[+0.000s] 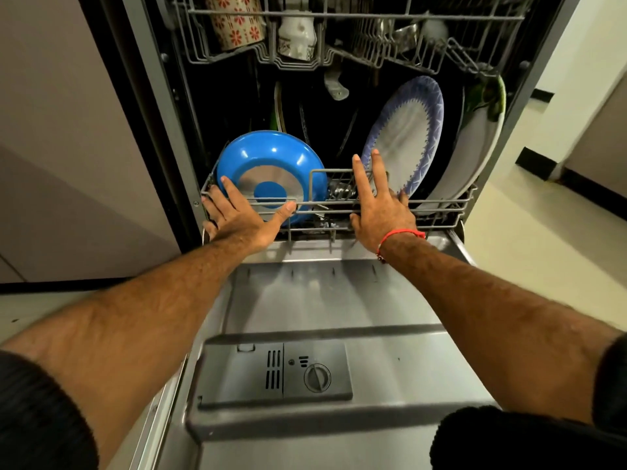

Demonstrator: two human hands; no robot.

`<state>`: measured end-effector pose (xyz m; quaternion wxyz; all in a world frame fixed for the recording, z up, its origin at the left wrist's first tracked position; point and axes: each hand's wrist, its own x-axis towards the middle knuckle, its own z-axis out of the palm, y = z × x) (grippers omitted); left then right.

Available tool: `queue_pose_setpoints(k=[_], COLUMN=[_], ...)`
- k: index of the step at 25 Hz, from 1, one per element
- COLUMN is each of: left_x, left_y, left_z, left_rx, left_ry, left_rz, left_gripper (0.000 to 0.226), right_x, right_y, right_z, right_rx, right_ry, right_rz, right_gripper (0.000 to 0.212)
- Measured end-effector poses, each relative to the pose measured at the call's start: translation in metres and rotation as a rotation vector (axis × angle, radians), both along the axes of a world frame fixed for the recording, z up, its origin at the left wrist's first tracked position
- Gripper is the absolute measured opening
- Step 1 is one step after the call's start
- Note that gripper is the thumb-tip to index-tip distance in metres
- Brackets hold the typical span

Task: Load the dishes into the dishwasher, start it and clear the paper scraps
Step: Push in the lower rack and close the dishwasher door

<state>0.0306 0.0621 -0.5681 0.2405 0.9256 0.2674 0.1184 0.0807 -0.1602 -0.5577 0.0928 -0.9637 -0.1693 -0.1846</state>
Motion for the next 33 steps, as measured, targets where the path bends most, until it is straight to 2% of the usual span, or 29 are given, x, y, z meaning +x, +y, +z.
queue_pose_setpoints(k=[3, 8, 13, 17, 29, 33], left_x=[0.01, 0.031, 0.059, 0.07, 0.075, 0.07], left_y=[0.002, 0.008, 0.021, 0.025, 0.03, 0.031], left_z=[0.001, 0.001, 0.011, 0.011, 0.0, 0.017], left_rx=[0.008, 0.018, 0.006, -0.015, -0.065, -0.103], left_ry=[0.026, 0.042, 0.115, 0.125, 0.049, 0.138], left_rz=[-0.005, -0.034, -0.068, -0.088, -0.125, -0.145], left_gripper=[0.136, 0.127, 0.117, 0.114, 0.112, 0.113], right_x=[0.011, 0.039, 0.07, 0.077, 0.08, 0.081], right_y=[-0.002, -0.007, -0.002, 0.006, 0.006, 0.008], right_z=[0.003, 0.004, 0.012, 0.006, 0.007, 0.01], right_rx=[0.01, -0.008, -0.018, -0.021, 0.006, -0.056], right_ry=[0.036, 0.069, 0.099, 0.059, 0.062, 0.109], right_rz=[0.025, 0.102, 0.146, 0.09, 0.1, 0.063], right_gripper=[0.107, 0.123, 0.123, 0.126, 0.127, 0.138])
